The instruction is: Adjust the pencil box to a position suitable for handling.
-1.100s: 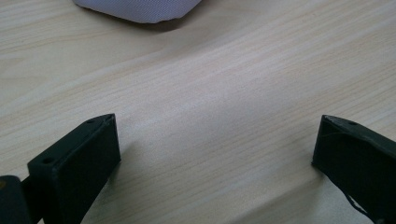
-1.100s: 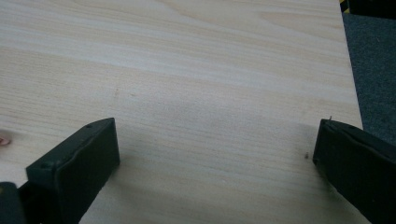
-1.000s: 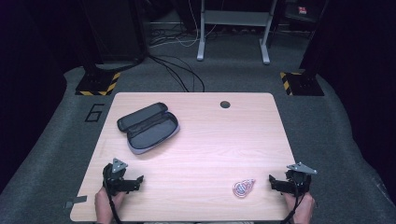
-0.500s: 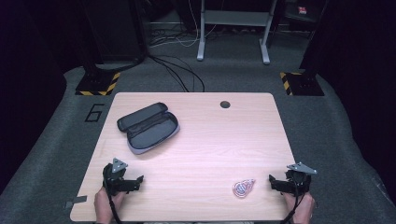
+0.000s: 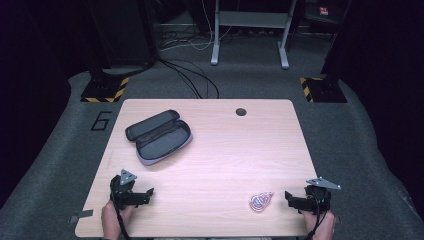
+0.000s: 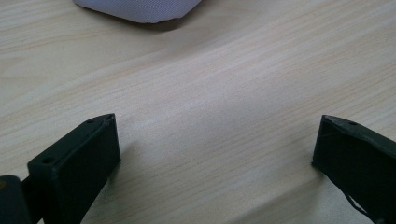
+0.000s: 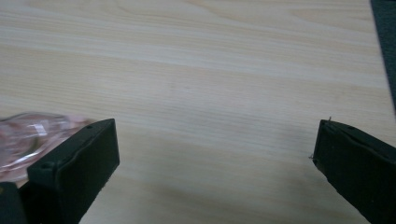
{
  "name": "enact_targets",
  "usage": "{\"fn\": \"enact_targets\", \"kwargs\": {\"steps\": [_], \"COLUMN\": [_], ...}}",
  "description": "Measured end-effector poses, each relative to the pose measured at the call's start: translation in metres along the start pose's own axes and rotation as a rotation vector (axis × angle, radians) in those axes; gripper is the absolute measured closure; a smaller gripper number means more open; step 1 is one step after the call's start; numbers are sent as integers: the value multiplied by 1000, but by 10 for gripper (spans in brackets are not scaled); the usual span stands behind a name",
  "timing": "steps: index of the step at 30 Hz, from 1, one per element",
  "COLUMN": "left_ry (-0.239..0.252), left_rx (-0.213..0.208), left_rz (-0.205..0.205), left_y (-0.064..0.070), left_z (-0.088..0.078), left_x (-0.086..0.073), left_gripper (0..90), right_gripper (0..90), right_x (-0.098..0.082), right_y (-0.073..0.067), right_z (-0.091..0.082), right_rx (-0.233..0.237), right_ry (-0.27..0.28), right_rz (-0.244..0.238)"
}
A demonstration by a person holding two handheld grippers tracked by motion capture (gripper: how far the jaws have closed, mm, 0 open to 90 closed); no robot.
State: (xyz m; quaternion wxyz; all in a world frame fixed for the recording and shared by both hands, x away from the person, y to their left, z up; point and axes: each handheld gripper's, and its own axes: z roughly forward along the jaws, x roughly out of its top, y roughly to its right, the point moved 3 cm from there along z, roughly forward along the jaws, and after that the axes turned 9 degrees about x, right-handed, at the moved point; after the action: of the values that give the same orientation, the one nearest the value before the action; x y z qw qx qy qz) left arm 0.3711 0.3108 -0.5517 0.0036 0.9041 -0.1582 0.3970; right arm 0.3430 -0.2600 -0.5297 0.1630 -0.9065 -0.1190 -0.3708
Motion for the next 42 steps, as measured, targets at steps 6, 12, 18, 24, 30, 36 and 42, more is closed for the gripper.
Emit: {"fn": "enact_targets", "kwargs": {"steps": [6,12,18,24,30,36,42], "left_ry": [-1,8,3,6,5,3,6], "left_rx": [-1,2,1,1,1,0,2], "left_rz": [-1,-7,3,4,5,4,4], "left_y": [0,1,0,0,0,0,0], "left_z": [0,1,0,1,1,1,1], "left_x": [0,0,0,0,0,0,0], "left_gripper": [4,4,3,3,3,4,4], "right_gripper": [10,23,37,49,57,61,64], "right_x": [0,-3,-8,-9,-9,-2,7], "right_y": [-31,-60,-78,-89,-95,-96,-99], "right_z": [-1,5,14,20,27,38,52], "right_rx": [66,125,162,170,183,191,198], "right_ry": [-6,-32,-57,-82,-100,-101,-112], "right_rz": [-27,-61,-89,-99,-92,-104,-142]}}
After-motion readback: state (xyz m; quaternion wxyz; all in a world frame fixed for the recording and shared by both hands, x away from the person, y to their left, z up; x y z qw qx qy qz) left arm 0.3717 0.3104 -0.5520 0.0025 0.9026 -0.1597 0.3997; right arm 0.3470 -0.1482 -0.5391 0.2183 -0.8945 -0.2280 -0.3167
